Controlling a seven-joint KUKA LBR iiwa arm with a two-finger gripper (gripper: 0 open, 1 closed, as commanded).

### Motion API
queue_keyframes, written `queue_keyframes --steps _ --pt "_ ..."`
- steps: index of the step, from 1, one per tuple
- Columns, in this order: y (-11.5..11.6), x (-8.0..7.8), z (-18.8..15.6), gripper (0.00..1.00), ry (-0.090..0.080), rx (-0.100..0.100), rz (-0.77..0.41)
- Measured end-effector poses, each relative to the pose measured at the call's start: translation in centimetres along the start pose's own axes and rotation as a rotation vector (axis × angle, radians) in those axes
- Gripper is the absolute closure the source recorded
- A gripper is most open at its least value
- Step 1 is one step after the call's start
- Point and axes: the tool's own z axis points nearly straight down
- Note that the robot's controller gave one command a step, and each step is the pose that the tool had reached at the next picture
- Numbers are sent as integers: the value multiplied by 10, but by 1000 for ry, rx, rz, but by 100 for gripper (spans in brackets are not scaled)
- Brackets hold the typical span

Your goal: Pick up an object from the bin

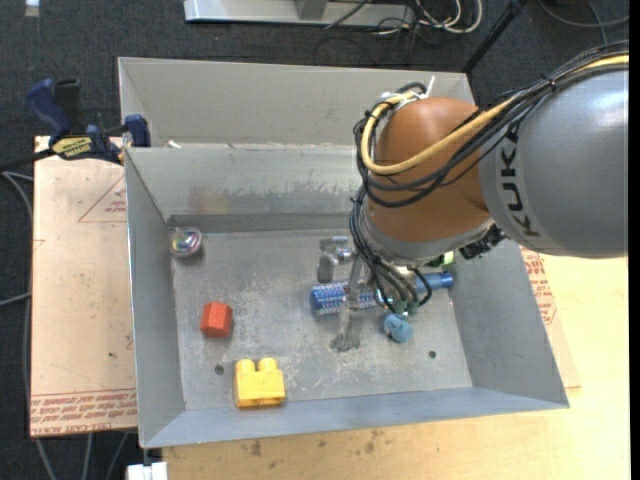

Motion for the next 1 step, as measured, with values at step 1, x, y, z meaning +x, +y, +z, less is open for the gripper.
queue_keyframes --steps 1 --pt "-39 -43 85 0 -3 1 84"
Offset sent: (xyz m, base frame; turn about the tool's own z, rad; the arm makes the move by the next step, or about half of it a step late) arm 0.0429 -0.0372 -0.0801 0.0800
